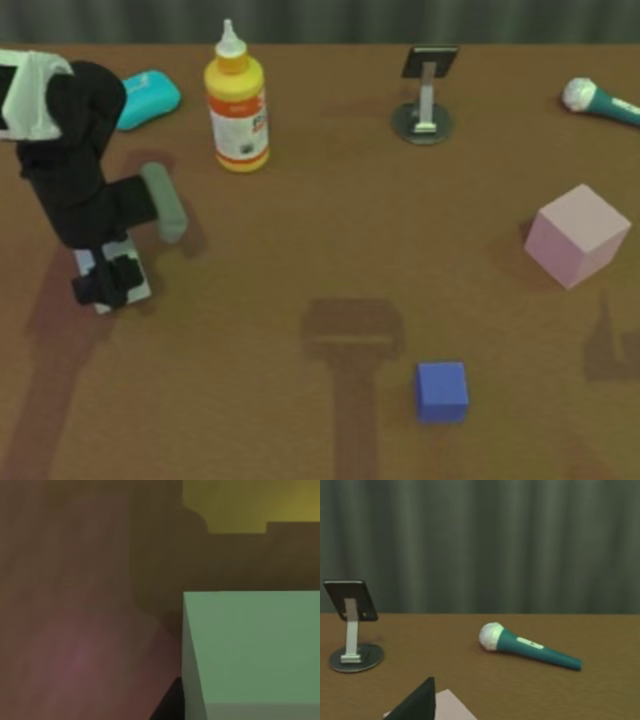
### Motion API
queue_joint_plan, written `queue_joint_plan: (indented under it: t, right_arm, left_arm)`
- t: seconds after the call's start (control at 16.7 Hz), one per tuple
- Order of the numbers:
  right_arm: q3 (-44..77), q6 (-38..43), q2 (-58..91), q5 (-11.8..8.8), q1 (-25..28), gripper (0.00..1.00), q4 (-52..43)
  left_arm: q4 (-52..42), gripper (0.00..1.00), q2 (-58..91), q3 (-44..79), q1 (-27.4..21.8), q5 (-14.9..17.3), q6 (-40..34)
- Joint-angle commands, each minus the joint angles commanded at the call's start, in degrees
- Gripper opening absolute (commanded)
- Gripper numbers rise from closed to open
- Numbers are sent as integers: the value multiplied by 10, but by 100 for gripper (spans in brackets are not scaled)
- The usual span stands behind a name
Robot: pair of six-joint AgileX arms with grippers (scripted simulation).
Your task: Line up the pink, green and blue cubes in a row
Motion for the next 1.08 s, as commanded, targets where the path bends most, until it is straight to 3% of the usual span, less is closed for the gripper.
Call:
queue_joint_plan:
  t: [0.3, 0.72, 0.9, 1.08]
  right_arm:
    - [0, 0, 0, 0, 0, 100, 0]
    - [0, 0, 0, 0, 0, 100, 0]
    - [0, 0, 0, 0, 0, 100, 0]
    - [0, 0, 0, 0, 0, 100, 0]
  left_arm:
    - [-105, 0, -44, 58, 10, -1, -4]
    - [-118, 0, -50, 67, -1, -1, -6]
    - [-128, 0, -44, 80, -57, 0, -28]
    - [-142, 0, -37, 96, -154, 0, -68]
